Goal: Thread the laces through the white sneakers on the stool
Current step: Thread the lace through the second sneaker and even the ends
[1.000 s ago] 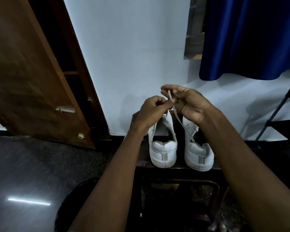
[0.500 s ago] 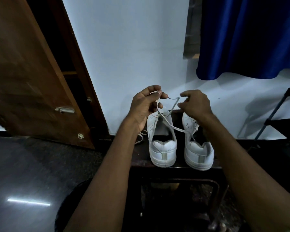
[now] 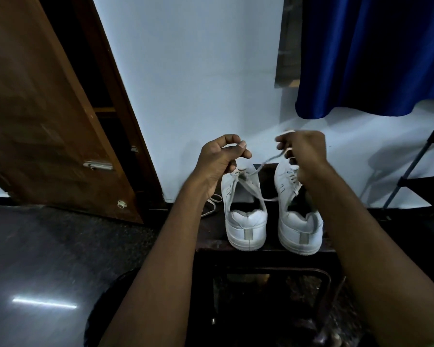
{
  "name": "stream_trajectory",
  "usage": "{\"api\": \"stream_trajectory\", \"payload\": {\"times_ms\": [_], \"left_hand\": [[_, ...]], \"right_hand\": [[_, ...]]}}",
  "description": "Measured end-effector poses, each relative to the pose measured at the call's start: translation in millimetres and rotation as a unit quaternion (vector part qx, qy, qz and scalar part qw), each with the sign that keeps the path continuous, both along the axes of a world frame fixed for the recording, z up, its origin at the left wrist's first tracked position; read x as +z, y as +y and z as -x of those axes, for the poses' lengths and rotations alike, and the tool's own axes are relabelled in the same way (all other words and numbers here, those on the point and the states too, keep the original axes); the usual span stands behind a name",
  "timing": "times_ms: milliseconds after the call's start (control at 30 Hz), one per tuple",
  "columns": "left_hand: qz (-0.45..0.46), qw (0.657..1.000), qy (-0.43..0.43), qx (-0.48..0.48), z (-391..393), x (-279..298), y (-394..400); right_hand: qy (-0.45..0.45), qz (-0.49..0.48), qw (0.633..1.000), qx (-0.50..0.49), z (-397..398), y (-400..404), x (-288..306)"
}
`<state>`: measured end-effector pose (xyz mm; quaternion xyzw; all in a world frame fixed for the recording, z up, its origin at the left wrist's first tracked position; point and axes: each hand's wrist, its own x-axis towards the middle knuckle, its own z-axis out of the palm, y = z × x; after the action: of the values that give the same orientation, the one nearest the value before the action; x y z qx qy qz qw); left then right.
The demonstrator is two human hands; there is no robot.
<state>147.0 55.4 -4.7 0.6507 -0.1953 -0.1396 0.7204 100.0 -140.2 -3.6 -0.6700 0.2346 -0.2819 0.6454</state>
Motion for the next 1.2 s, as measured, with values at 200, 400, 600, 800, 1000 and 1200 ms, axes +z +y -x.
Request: {"api": "stream_trajectory", "payload": {"times_ms": [200,400,600,800,1000,1200], "left_hand": [[-0.01,1.0,-0.015,0.017,-5,-3,0],[-0.09,0.993,-0.071,0.023,1,-7,-10],[-0.075,0.996,-0.045,0.023,-5,-5,2],[-0.129,0.989,-0.063,0.033,-12,-11,3],[-0.174,0.971,-0.127,0.107,-18,-21,4],[-0.181,0.96,-0.176,0.122,-10,-22,-4]], "right_hand": [[0.211,0.291,0.933,0.015,-3,-17,-20],[0.092,0.392,0.873,0.273,6,15,8],[0.107,0.343,0.931,0.069,-3,-4,-6],[0.184,0.352,0.915,-0.074,3,-20,-15],[0.281,0.407,0.863,-0.1,8,-22,-11],[0.114,0.481,0.86,0.126,-1,-2,-10]]}}
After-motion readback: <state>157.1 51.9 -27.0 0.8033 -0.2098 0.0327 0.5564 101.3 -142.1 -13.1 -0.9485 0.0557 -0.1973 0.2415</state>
